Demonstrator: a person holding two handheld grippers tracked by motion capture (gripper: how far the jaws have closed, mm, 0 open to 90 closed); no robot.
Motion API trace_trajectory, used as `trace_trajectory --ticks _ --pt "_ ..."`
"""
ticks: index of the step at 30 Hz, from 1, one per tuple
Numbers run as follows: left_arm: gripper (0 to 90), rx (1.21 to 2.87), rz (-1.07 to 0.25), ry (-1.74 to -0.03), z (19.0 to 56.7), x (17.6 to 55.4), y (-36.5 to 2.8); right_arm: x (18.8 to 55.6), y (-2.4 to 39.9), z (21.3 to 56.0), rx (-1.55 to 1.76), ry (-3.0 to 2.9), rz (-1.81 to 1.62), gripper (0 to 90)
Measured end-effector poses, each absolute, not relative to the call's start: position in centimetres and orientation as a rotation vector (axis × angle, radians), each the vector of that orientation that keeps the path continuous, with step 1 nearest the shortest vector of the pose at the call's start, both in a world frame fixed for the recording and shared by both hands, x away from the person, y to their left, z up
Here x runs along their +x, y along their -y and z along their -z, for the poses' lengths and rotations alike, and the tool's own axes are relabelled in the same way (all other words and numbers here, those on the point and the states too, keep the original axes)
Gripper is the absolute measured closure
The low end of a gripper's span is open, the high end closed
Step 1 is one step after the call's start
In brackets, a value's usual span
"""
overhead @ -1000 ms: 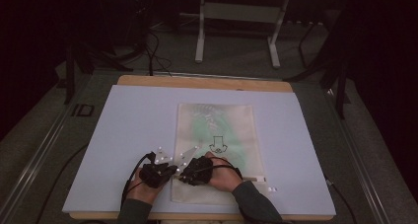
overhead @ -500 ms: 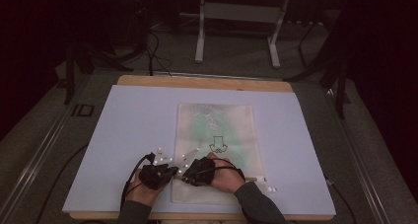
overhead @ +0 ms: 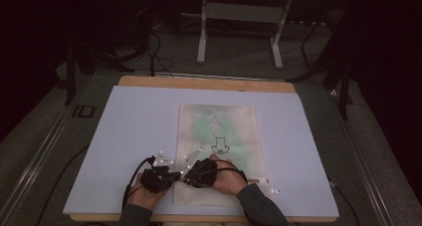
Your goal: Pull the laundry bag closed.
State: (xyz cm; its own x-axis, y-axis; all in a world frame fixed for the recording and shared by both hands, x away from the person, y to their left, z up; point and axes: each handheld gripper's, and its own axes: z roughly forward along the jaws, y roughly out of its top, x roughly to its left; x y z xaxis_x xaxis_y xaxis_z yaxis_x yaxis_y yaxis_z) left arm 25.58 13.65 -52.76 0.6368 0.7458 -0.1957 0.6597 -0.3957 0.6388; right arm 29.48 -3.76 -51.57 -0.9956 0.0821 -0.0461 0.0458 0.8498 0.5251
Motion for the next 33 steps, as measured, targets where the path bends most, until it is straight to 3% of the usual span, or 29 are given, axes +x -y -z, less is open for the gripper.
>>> trace_trajectory --ticks 33 --pt "89.5 2.178 -0.169 -1.058 52.94 25.66 -13.51 28.63 4.28 50.99 0.039 -2.950 -0.716 82.2"
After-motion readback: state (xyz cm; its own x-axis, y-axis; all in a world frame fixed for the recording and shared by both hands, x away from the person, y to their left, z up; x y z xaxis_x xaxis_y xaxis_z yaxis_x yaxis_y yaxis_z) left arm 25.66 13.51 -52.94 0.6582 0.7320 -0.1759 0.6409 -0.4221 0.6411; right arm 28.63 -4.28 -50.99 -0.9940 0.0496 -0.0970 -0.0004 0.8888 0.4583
